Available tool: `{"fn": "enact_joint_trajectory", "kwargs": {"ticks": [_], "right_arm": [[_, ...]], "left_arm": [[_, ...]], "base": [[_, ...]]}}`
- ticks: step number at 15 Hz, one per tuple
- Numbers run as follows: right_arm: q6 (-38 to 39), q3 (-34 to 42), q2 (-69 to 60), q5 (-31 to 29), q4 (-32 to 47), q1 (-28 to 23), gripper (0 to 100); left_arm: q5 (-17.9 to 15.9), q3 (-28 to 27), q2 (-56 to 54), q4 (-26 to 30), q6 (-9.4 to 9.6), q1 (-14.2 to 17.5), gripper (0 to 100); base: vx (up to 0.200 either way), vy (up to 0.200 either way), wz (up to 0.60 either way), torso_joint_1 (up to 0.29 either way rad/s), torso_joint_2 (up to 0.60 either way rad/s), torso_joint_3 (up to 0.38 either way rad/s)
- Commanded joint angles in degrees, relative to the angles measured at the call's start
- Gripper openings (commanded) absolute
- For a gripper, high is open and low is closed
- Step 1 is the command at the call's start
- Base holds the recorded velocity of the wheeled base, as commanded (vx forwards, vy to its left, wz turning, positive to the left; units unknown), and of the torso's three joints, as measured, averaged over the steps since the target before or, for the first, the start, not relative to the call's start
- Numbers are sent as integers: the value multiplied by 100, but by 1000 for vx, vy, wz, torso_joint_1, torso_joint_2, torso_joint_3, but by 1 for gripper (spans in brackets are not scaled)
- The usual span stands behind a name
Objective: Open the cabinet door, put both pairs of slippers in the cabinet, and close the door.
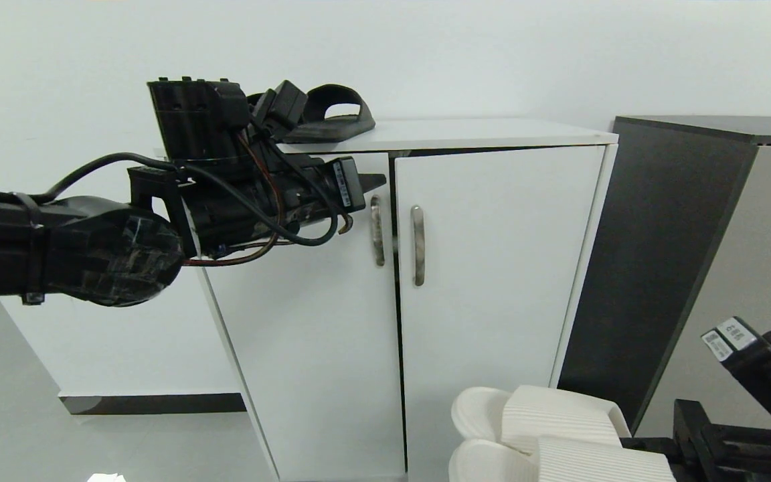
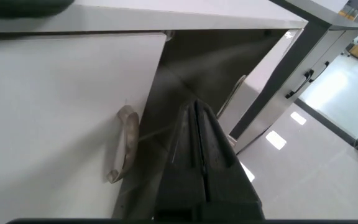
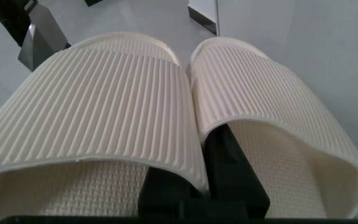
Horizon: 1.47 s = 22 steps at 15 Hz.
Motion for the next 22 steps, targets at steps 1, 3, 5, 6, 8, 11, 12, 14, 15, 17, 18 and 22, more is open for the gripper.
{"fn": "enact_joint_trajectory", "kwargs": {"ticks": [1,3,5,6,8,11,12,14,15,17,18,22], "right_arm": [[-1,5,0,16,-3,2,0],[-1,-12,0,8,-3,10,0],[-1,-12,0,8,6,54,0],[-1,-12,0,8,6,81,0],[-1,-12,-17,8,15,98,0],[-1,-21,-17,8,15,134,0],[8,-21,-17,8,15,186,0],[8,-21,-44,8,15,213,0],[16,-3,-202,8,59,327,0],[25,-3,-386,8,208,450,0],[16,-12,-527,8,357,555,0],[16,-12,-553,8,357,564,0]], "left_arm": [[1,-83,18,-7,-1,57,0],[1,-232,35,28,8,57,0],[27,-408,193,45,25,57,0],[36,-426,246,45,34,57,0],[36,-461,325,45,43,39,0],[45,-663,501,45,43,-75,0],[45,-663,519,45,43,-163,0],[45,-645,527,45,43,-277,0],[53,-584,475,45,34,-471,0],[264,-390,290,45,43,-849,0],[335,-302,149,45,43,-1183,0],[528,-294,44,2,280,-1033,0]], "base": [[0,0,0,0,0,0],[0,0,0,0,0,0],[0,0,0,0,0,0],[0,0,0,0,0,0],[0,0,0,0,0,0],[-67,0,0,-1,1,1],[-200,0,0,2,2,7],[-200,0,0,7,0,2],[-200,0,0,-7,2,7],[-200,0,0,0,2,2],[-200,0,0,2,2,2],[0,0,0,0,0,0]]}}
